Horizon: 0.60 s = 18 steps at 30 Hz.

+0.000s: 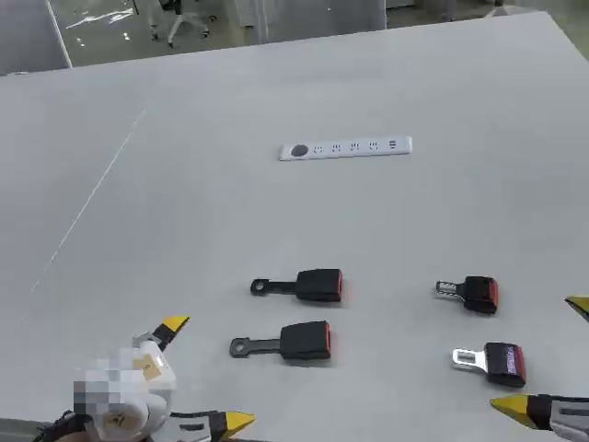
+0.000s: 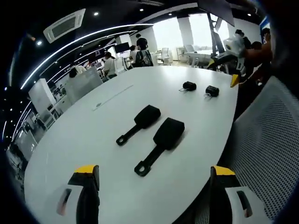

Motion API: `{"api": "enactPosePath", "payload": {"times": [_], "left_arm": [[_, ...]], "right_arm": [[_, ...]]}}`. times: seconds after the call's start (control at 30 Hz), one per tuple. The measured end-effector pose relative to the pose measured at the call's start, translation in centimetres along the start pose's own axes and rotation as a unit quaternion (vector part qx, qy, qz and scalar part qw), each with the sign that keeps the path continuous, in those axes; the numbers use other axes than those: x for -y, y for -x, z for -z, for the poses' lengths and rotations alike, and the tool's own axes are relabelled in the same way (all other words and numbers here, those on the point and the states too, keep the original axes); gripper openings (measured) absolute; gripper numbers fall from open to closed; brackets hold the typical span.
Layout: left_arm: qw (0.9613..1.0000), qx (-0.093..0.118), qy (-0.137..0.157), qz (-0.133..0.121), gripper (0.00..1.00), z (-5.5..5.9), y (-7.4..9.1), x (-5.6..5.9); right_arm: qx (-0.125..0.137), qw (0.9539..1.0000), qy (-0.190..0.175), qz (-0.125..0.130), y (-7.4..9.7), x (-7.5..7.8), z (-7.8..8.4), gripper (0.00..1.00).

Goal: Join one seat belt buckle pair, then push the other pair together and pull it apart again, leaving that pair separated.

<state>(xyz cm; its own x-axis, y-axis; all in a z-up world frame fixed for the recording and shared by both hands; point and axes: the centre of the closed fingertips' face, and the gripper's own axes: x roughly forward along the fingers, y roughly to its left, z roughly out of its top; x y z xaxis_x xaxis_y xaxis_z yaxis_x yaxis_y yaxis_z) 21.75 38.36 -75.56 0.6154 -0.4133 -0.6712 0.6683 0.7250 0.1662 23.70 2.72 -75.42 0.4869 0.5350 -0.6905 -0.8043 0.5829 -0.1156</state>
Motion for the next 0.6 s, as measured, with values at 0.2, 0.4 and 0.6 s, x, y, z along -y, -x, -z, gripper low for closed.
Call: {"api": "enactPosePath", "payload": {"times": [0.2, 0.4, 0.6], "left_arm": [[1.0000, 0.007, -0.001, -0.006, 1.00, -0.34, 0.21, -0.45], [0.9998, 0.005, -0.020, -0.006, 1.00, -0.50, 0.18, -0.12], [0.9997, 0.006, -0.023, 0.000, 1.00, -0.69, 0.16, 0.20]], "right_arm": [[0.010, 0.9999, -0.002, -0.007, 0.31, -0.86, -0.88, 1.00], [0.005, 1.0000, -0.002, 0.002, 0.68, -0.57, -0.90, 1.00], [0.002, 1.0000, 0.003, 0.008, 0.47, -0.12, -0.91, 1.00]]}}
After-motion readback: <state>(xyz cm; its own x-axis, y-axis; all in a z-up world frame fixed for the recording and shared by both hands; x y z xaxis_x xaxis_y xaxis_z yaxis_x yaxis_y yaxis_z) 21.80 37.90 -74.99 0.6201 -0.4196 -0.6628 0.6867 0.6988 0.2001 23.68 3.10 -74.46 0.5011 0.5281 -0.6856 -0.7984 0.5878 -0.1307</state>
